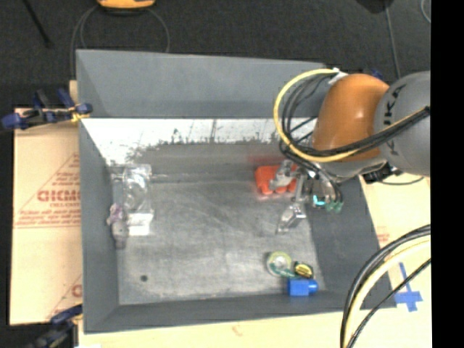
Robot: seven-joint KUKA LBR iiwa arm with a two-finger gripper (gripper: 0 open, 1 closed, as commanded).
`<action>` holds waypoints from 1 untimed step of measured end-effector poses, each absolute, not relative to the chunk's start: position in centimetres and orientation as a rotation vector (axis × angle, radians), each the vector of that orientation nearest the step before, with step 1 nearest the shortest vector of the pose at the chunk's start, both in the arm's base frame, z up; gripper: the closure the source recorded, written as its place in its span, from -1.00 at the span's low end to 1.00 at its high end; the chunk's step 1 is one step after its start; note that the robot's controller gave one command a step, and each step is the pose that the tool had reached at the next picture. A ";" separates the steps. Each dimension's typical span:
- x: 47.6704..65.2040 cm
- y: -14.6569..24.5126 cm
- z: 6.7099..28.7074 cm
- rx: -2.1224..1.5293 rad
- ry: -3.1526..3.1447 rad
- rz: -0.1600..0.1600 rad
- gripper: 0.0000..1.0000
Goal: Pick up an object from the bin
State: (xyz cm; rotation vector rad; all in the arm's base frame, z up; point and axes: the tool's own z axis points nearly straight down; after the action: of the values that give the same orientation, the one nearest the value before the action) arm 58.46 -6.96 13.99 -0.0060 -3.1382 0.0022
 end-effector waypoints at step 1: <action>64.3 -10.7 9.7 -0.076 -3.177 0.009 -1.00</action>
Offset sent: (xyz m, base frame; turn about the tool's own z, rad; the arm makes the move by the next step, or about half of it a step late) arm 0.0593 -0.0411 -0.0699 0.0474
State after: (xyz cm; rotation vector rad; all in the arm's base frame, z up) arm 64.34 -10.65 9.72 -0.0758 -3.1771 0.0086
